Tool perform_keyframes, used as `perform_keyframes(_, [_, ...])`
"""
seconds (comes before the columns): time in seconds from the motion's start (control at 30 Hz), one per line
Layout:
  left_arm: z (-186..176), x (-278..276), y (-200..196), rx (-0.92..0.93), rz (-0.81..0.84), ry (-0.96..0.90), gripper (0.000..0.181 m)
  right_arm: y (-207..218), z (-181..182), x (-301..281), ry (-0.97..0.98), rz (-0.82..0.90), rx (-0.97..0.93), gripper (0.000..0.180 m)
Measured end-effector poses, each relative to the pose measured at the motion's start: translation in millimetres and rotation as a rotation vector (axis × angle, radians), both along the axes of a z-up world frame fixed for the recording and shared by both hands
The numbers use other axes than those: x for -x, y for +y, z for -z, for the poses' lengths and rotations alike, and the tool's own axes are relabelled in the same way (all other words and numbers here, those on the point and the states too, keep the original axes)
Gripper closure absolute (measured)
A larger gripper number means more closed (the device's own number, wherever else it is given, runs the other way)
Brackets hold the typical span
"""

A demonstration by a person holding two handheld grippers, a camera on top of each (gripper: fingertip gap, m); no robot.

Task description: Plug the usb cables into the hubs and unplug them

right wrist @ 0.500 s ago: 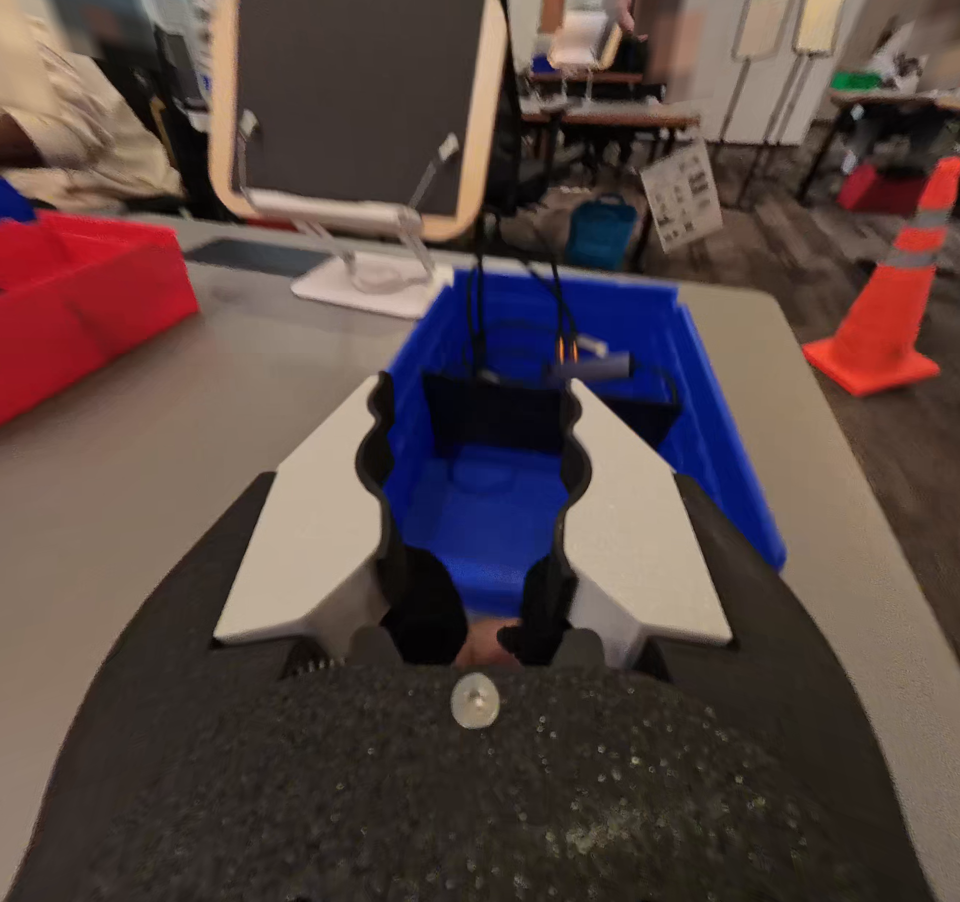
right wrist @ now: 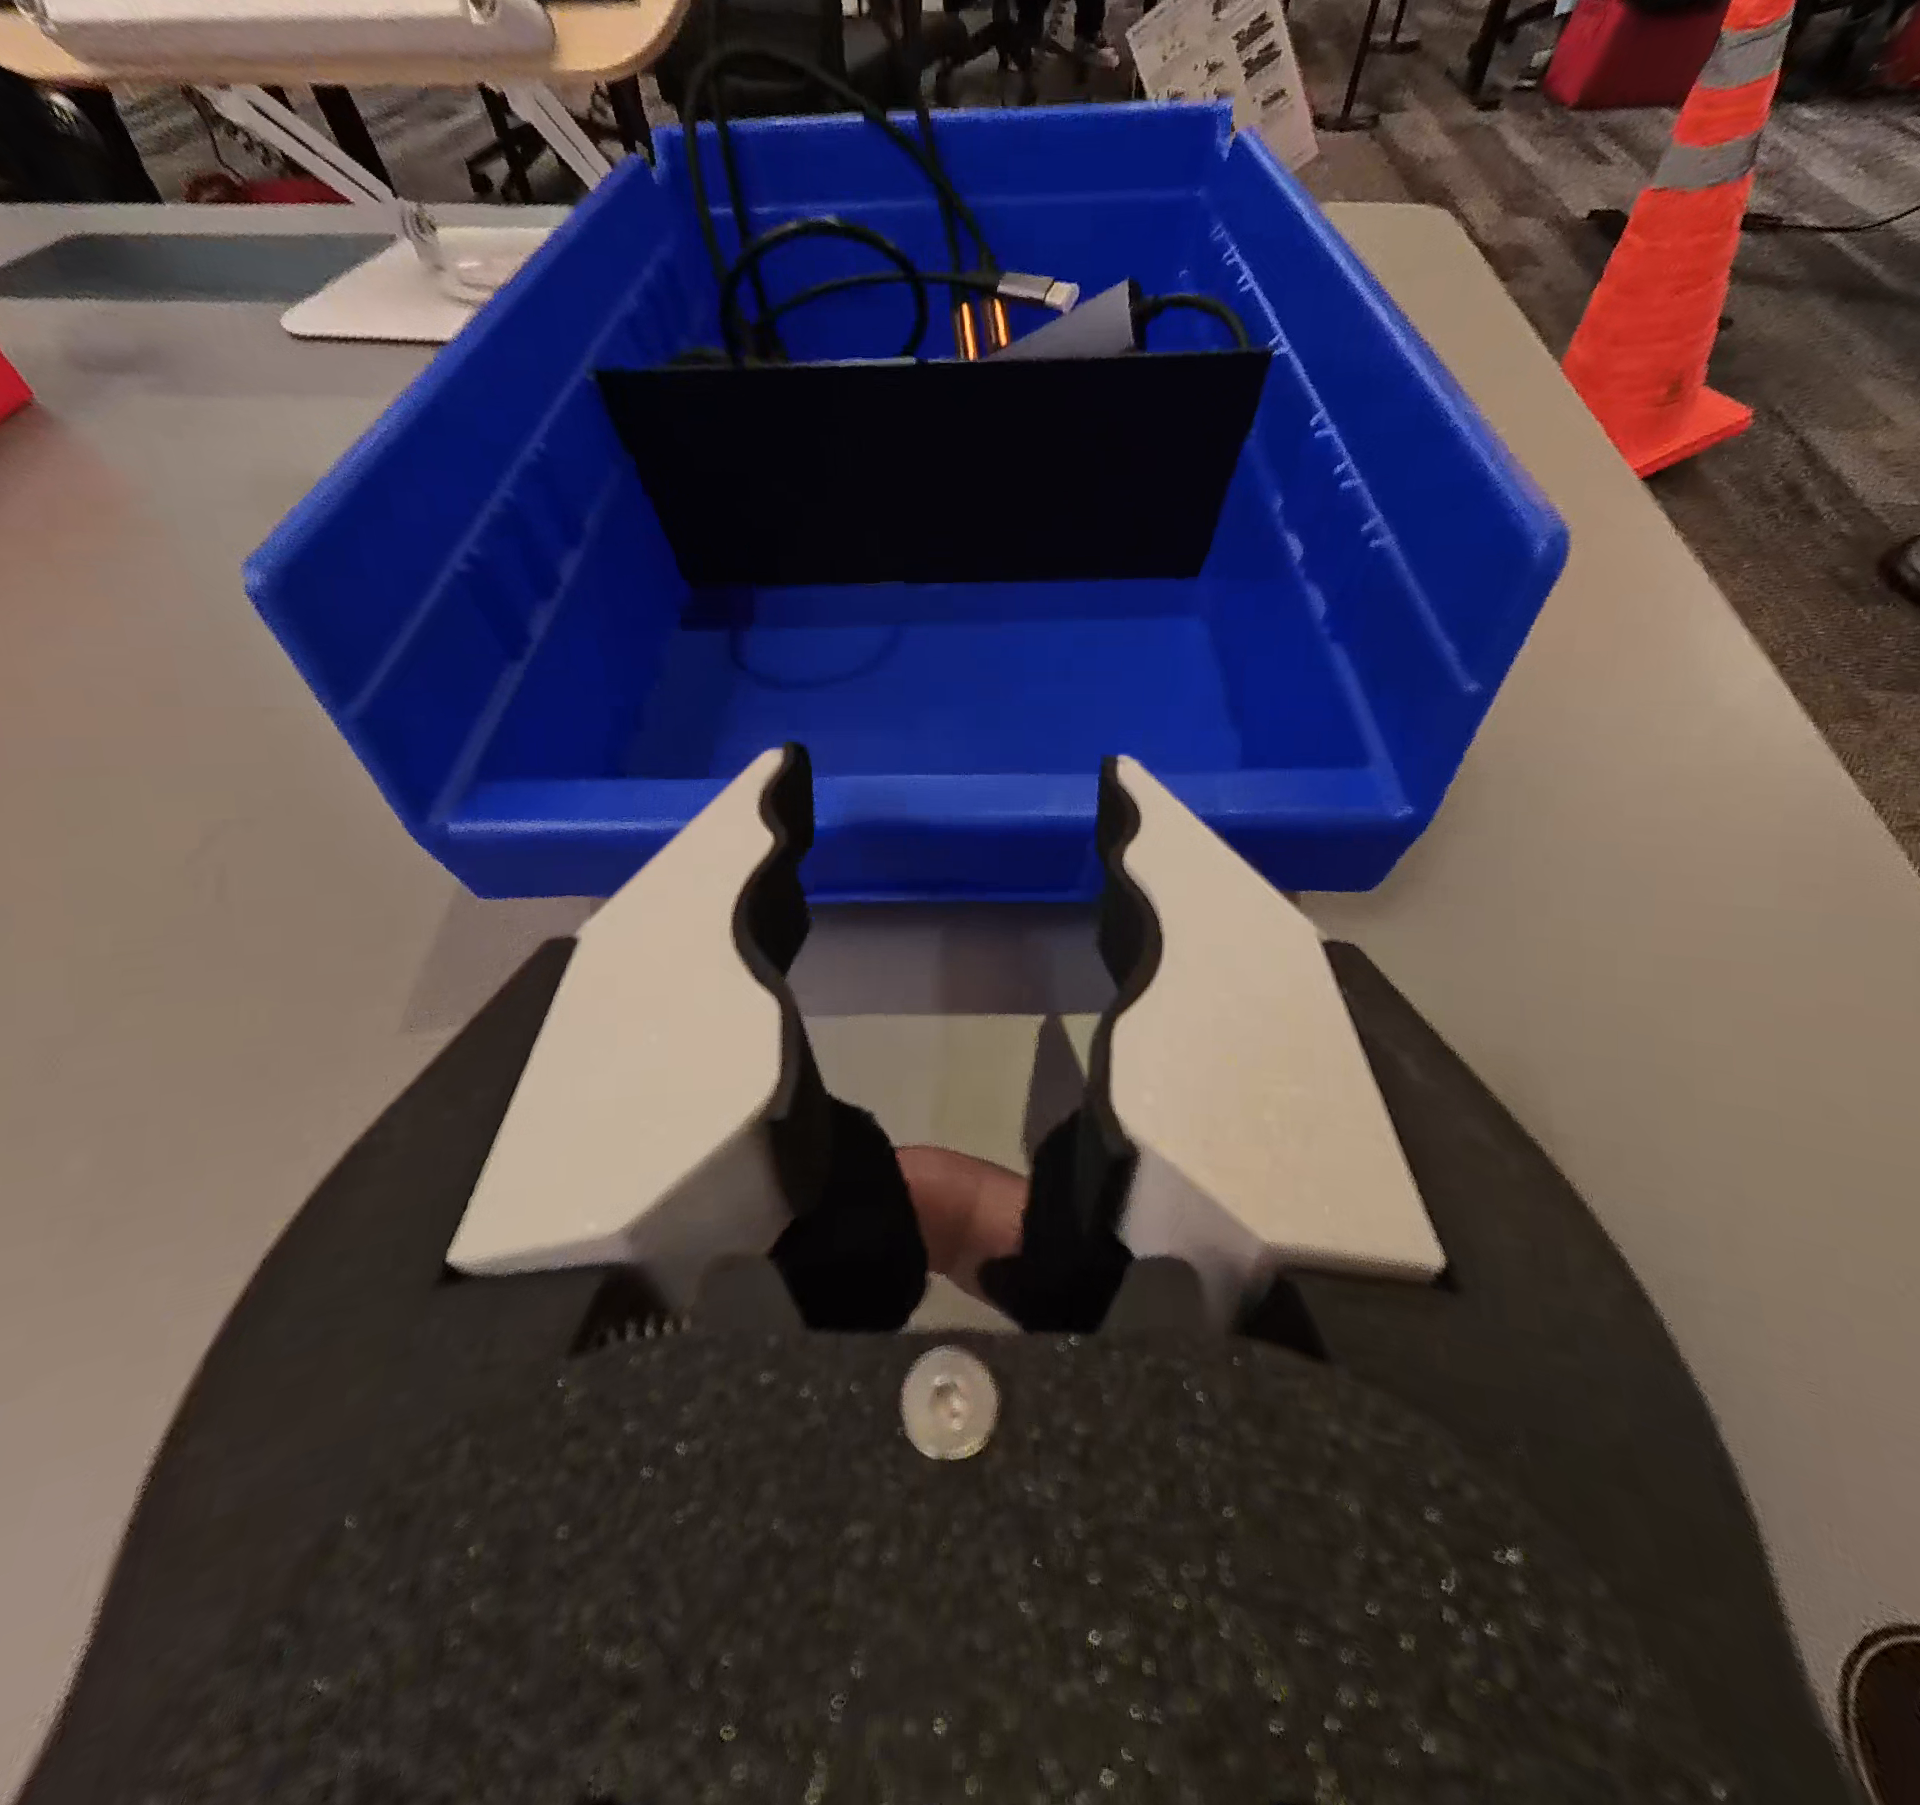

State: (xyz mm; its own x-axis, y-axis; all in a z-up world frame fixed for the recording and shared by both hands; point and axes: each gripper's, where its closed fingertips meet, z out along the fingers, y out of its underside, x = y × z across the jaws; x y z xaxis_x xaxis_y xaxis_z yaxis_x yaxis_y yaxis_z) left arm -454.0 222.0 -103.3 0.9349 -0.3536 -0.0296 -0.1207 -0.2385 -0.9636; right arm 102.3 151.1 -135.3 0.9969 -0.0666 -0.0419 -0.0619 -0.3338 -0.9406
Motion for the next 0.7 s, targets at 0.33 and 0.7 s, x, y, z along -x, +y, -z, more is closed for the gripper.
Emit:
perform_keyframes(0.33, [1.1,-9.3,-2.4,-0.023,0.016,0.095,0.132,2.7,2.9,10.2,-0.010,-0.038,0.024,0.126])
perform_keyframes(0.7, [5.0,13.9,-14.3,-0.011,-0.031,0.112,0.134,20.0,-8.8,100.3,-0.116,-0.235,-0.003,0.121])
